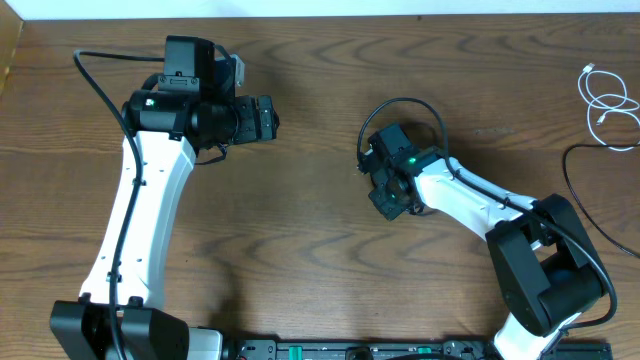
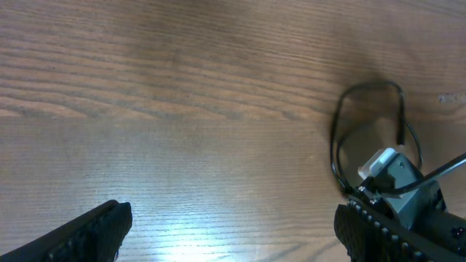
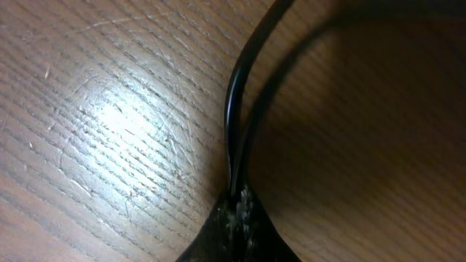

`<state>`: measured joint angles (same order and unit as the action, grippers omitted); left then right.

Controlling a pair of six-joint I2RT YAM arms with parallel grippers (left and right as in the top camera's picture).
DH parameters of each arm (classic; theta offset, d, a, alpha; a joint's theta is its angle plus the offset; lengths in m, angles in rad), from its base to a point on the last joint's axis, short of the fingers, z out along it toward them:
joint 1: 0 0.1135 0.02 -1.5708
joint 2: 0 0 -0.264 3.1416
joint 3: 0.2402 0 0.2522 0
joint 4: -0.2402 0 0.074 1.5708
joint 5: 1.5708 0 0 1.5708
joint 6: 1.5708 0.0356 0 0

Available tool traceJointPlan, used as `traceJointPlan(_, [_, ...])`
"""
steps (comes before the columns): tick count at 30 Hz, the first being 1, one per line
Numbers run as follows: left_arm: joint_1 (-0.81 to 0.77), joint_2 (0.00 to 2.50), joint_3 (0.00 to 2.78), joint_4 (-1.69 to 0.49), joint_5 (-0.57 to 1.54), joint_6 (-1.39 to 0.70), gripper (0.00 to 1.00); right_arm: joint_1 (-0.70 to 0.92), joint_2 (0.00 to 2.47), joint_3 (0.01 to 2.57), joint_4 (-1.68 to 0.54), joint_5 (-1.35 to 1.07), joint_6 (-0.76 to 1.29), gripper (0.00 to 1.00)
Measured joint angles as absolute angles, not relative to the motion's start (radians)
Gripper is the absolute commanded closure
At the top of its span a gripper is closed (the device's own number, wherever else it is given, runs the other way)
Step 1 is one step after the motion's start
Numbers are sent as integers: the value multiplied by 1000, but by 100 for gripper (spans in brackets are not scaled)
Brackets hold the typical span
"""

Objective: Untangle cables

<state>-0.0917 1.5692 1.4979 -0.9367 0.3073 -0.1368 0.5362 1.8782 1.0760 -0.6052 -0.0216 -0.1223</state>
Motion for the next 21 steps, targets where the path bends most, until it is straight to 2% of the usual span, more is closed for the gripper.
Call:
traceJointPlan(3, [-92,1569,1498,-938,307,-137,6,533,1883,1089,-625,-28,-107,99])
traceJointPlan(10, [-92,1569,1498,-938,307,-137,6,488,1971,1261,-866,-111,-84,99])
traceJointPlan(16, [-92,1569,1498,-938,308,-134,6,375,1988,1491,-989,-195,-67,99])
traceJointPlan(21, [-92,1569,1498,-939,307,-134,6,258,1909,1709,-1028,-308,-66,99])
